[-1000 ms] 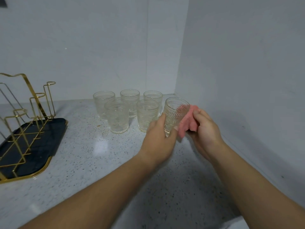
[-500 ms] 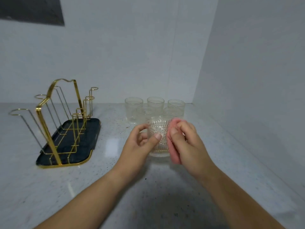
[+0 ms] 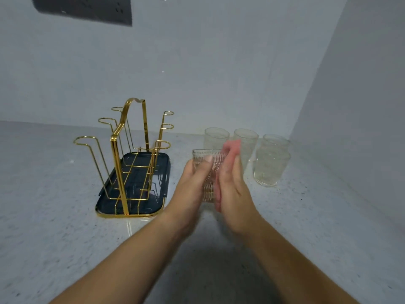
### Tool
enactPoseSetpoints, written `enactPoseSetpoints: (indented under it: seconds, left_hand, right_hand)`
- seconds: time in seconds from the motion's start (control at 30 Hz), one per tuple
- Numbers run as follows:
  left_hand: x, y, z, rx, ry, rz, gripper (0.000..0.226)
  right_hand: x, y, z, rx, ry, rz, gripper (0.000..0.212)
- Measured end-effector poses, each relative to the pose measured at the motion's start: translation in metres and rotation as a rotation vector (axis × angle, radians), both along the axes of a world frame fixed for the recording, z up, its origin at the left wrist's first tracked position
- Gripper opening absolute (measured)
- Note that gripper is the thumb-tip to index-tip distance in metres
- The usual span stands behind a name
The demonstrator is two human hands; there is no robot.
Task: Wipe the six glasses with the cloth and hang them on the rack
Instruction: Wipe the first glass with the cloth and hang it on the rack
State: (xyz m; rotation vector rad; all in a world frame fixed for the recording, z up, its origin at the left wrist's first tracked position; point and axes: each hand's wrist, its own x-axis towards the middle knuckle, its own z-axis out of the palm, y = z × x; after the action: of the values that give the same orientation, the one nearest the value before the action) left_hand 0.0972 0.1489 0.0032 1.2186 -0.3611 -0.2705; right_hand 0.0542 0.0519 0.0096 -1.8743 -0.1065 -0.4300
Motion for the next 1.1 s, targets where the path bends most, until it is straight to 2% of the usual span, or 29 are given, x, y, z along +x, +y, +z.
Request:
enactPoseSetpoints:
  seconds: [0.13,0.2,0.3,0.4,0.53,0.57,0.67,0.73,0.83,0.9,1.0,1.07,1.1]
  left_hand:
    - [0.002,0.008,-0.001,-0.013,-0.009,0.033,0.064]
    - [0.002,0.010,-0.003,-0.001,-0.015,0.020,0.066]
    - [0.002,0.008,-0.005,-0.018,0.014,-0.015,0.052]
    - [0.003,0.006,-0.004,-0.042,0.045,-0.036,0.046]
    - [0.004,0.004,-0.008,-0.074,0.085,-0.096,0.053]
    - [0.004,0.004,-0.009,-0.077,0.091,-0.082,0.052]
    - [0.010,0.004,-0.013,-0.060,0.141,-0.035,0.056]
    - [0.014,0.003,-0.017,-0.033,0.166,-0.057,0.062]
    - [0.015,0.004,-0.020,-0.026,0.167,-0.123,0.072]
    - [0.012,0.003,-0.021,0.002,0.136,-0.169,0.074]
    - [0.009,0.001,-0.022,-0.020,0.121,-0.183,0.061]
    - [0.006,-0.001,-0.020,-0.034,0.107,-0.201,0.052]
    - [0.006,-0.002,-0.020,-0.049,0.111,-0.209,0.050]
  right_hand:
    - [-0.025,0.013,-0.030,-0.101,0.050,0.025,0.080]
    - [-0.029,0.015,-0.024,-0.111,0.044,0.005,0.076]
    - [-0.018,0.011,-0.004,0.040,0.069,0.008,0.076]
    - [0.003,0.002,0.019,0.205,0.093,-0.061,0.046]
    - [0.012,-0.011,0.028,0.483,0.130,-0.113,0.062]
    - [0.011,-0.012,0.023,0.458,0.137,-0.121,0.063]
    - [-0.003,-0.002,0.009,0.196,0.157,-0.079,0.062]
    - [-0.013,0.002,-0.005,0.084,0.149,0.005,0.074]
    - [-0.023,0.007,-0.014,0.078,0.082,0.041,0.081]
    - [-0.025,0.007,-0.008,0.061,0.076,0.010,0.077]
    - [-0.012,-0.008,0.003,0.098,0.088,-0.047,0.061]
    - [0.000,-0.018,0.014,0.143,0.084,-0.068,0.075]
    - [0.004,-0.021,0.019,0.176,0.089,-0.094,0.073]
